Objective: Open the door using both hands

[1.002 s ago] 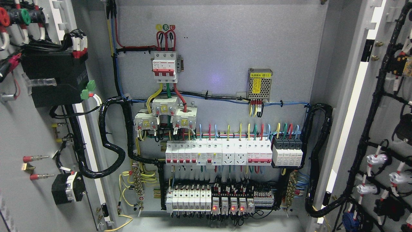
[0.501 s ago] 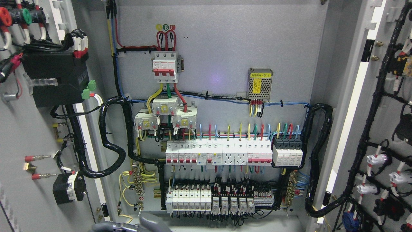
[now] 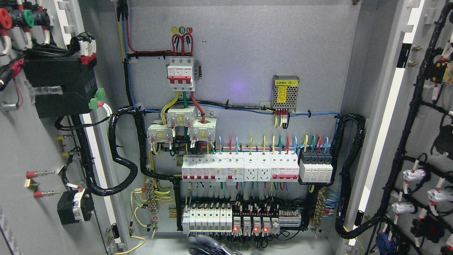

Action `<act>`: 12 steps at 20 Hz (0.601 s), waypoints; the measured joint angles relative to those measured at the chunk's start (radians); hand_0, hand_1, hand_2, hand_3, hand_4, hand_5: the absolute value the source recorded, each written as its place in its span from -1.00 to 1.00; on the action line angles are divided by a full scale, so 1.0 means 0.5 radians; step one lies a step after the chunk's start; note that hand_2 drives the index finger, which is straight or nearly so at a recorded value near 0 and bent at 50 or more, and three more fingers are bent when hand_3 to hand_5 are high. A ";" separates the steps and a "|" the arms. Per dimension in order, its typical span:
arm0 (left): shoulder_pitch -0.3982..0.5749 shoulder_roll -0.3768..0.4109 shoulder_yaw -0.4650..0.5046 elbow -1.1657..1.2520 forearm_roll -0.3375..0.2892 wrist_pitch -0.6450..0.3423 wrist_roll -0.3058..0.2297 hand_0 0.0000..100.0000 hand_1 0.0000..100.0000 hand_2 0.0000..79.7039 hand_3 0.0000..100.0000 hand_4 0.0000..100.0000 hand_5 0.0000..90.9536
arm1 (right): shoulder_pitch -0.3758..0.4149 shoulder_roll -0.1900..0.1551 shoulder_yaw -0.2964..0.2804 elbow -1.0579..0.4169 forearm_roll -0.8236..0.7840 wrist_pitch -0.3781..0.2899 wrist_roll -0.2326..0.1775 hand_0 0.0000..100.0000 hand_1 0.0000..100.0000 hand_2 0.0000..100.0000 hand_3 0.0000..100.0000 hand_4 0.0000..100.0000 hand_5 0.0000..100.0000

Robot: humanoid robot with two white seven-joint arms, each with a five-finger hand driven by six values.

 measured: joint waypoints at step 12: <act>0.339 0.080 -0.314 -0.678 -0.023 -0.028 -0.136 -1.00 -1.00 -1.00 -1.00 -1.00 -1.00 | 0.717 -0.193 -0.460 -0.331 0.000 -0.625 0.007 -1.00 -1.00 -1.00 -1.00 -1.00 -1.00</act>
